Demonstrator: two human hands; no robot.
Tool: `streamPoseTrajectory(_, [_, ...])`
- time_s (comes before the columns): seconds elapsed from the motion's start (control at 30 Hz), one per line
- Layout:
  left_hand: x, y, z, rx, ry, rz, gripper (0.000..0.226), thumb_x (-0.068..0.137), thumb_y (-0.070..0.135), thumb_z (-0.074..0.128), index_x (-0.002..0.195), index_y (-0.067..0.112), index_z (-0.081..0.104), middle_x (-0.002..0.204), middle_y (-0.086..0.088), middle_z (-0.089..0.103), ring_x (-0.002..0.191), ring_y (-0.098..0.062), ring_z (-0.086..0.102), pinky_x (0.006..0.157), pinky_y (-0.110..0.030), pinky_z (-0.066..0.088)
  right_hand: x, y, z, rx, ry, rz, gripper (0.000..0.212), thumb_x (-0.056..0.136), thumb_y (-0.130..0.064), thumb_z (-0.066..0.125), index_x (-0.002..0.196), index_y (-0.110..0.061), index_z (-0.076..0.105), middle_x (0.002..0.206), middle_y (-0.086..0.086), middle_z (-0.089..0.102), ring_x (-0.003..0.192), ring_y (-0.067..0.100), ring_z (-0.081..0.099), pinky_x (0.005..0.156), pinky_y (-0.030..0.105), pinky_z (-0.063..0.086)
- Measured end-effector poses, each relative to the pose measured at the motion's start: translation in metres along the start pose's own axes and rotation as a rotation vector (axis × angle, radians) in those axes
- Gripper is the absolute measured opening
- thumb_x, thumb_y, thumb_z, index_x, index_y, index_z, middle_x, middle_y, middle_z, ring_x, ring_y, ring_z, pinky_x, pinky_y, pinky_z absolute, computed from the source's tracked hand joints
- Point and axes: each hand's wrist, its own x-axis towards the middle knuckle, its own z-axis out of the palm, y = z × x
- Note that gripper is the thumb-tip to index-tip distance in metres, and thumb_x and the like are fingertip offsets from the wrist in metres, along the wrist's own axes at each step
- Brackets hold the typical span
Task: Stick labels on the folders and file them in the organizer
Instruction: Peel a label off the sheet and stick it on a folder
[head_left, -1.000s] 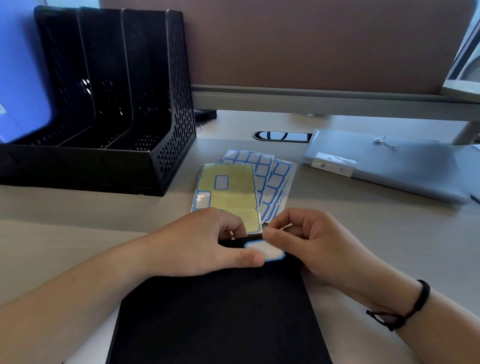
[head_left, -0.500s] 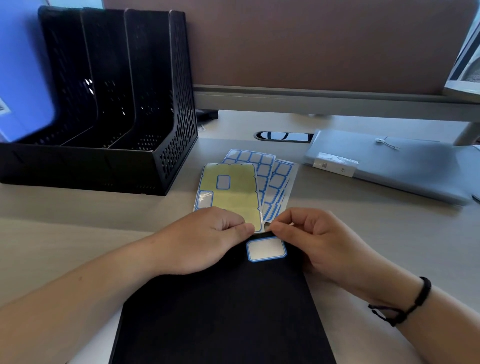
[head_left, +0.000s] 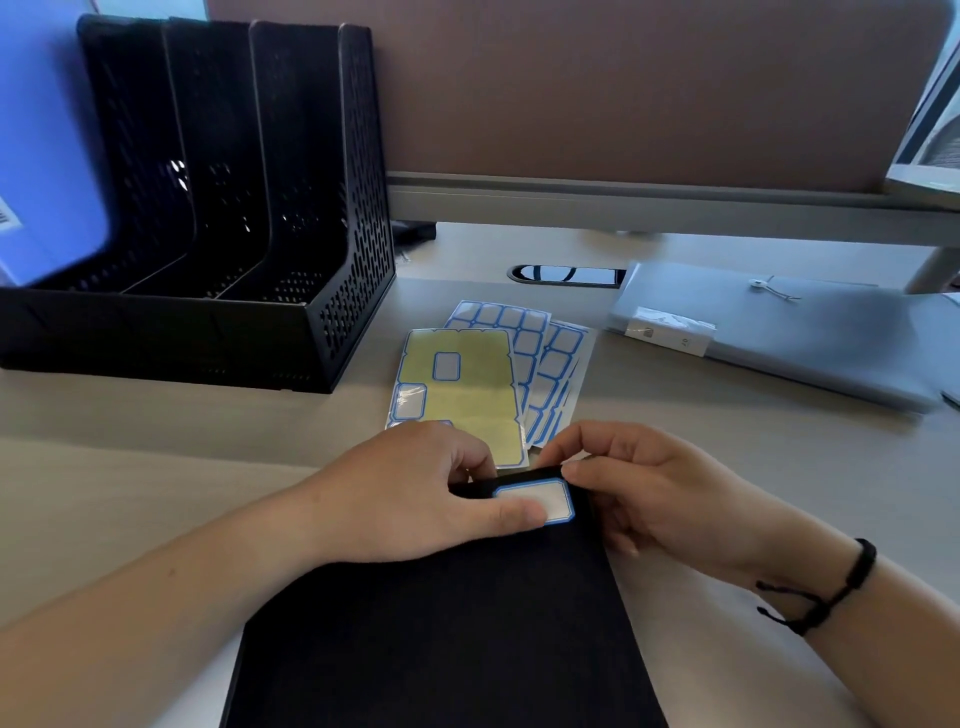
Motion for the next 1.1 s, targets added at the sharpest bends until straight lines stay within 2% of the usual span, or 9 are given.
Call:
streamPoseTrajectory(0.2, [0.001,0.001,0.006,0.081,0.083,-0.017,0.073,0.063,0.095,0.047,0.067,0.023,0.059,0.054,0.012,0.051,0.05,-0.005,0.046,0.055,-0.03,0.041,0.0,0.002,0.007,0.045,0.064,-0.038,0.022,0.099,-0.026,0.056,0.087,-0.013,0.069,0.064,0.007,0.052,0.044,0.014,0.039,0.038,0.023,0.033])
streamPoseTrajectory(0.33, [0.003,-0.002,0.006,0.093,0.088,0.015,0.07,0.076,0.086,0.04,0.068,0.019,0.056,0.056,0.009,0.05,0.053,-0.007,0.047,0.057,-0.033,0.042,0.0,0.004,0.011,-0.106,0.076,-0.084,0.037,0.072,-0.054,0.079,0.086,-0.023,0.066,0.066,0.015,0.064,0.048,0.023,0.046,0.048,0.03,0.041])
streamPoseTrajectory(0.4, [0.004,-0.003,0.004,0.071,0.07,0.026,0.067,0.084,0.077,0.039,0.071,0.013,0.054,0.057,0.006,0.048,0.055,-0.008,0.046,0.06,-0.037,0.044,0.003,0.008,0.013,-0.112,0.111,-0.087,0.042,0.059,-0.051,0.087,0.086,-0.027,0.066,0.076,0.018,0.073,0.064,0.042,0.064,0.064,0.048,0.053])
streamPoseTrajectory(0.47, [0.005,-0.002,0.003,0.039,0.049,0.033,0.063,0.093,0.066,0.041,0.071,0.008,0.049,0.058,0.003,0.043,0.054,-0.009,0.043,0.061,-0.04,0.043,0.006,0.012,0.014,-0.102,0.141,-0.1,0.04,0.055,-0.05,0.086,0.083,-0.028,0.066,0.077,0.018,0.074,0.069,0.04,0.069,0.07,0.053,0.055])
streamPoseTrajectory(0.67, [0.003,0.001,-0.002,-0.007,-0.004,0.042,0.059,0.091,0.065,0.043,0.066,0.012,0.044,0.056,0.007,0.037,0.051,-0.008,0.036,0.057,-0.03,0.034,0.009,0.014,0.015,-0.027,0.155,-0.081,0.034,0.073,-0.055,0.069,0.082,-0.022,0.067,0.079,0.038,0.059,0.064,0.027,0.047,0.062,0.043,0.036])
streamPoseTrajectory(0.8, [0.001,0.001,-0.003,-0.031,-0.05,0.034,0.051,0.07,0.076,0.062,0.072,0.024,0.062,0.057,0.013,0.052,0.052,-0.001,0.044,0.056,-0.023,0.038,0.007,0.011,0.008,-0.027,0.13,-0.039,0.026,0.098,-0.035,0.057,0.083,-0.017,0.069,0.06,0.012,0.053,0.041,0.018,0.038,0.041,0.026,0.032])
streamPoseTrajectory(0.9, [0.002,-0.002,-0.003,-0.058,-0.059,0.059,0.044,0.071,0.072,0.068,0.069,0.028,0.061,0.057,0.014,0.051,0.052,-0.001,0.044,0.057,-0.024,0.038,0.003,0.006,0.006,-0.025,0.091,-0.066,0.031,0.083,-0.048,0.065,0.081,-0.017,0.068,0.063,0.011,0.054,0.039,0.014,0.034,0.038,0.022,0.029])
streamPoseTrajectory(1.0, [0.003,-0.004,-0.005,-0.076,-0.087,0.081,0.041,0.08,0.067,0.065,0.074,0.026,0.065,0.057,0.013,0.051,0.052,-0.001,0.044,0.055,-0.021,0.037,0.002,0.007,0.008,-0.073,0.052,-0.078,0.04,0.063,-0.052,0.085,0.082,-0.022,0.067,0.07,0.017,0.068,0.05,0.015,0.05,0.05,0.024,0.041])
streamPoseTrajectory(1.1, [0.004,-0.005,-0.004,-0.083,-0.096,0.089,0.039,0.092,0.055,0.058,0.076,0.02,0.064,0.058,0.009,0.046,0.053,-0.004,0.041,0.056,-0.024,0.036,0.005,0.013,0.007,-0.045,0.046,-0.074,0.035,0.064,-0.038,0.092,0.084,-0.023,0.067,0.083,0.021,0.074,0.07,0.027,0.064,0.071,0.043,0.05])
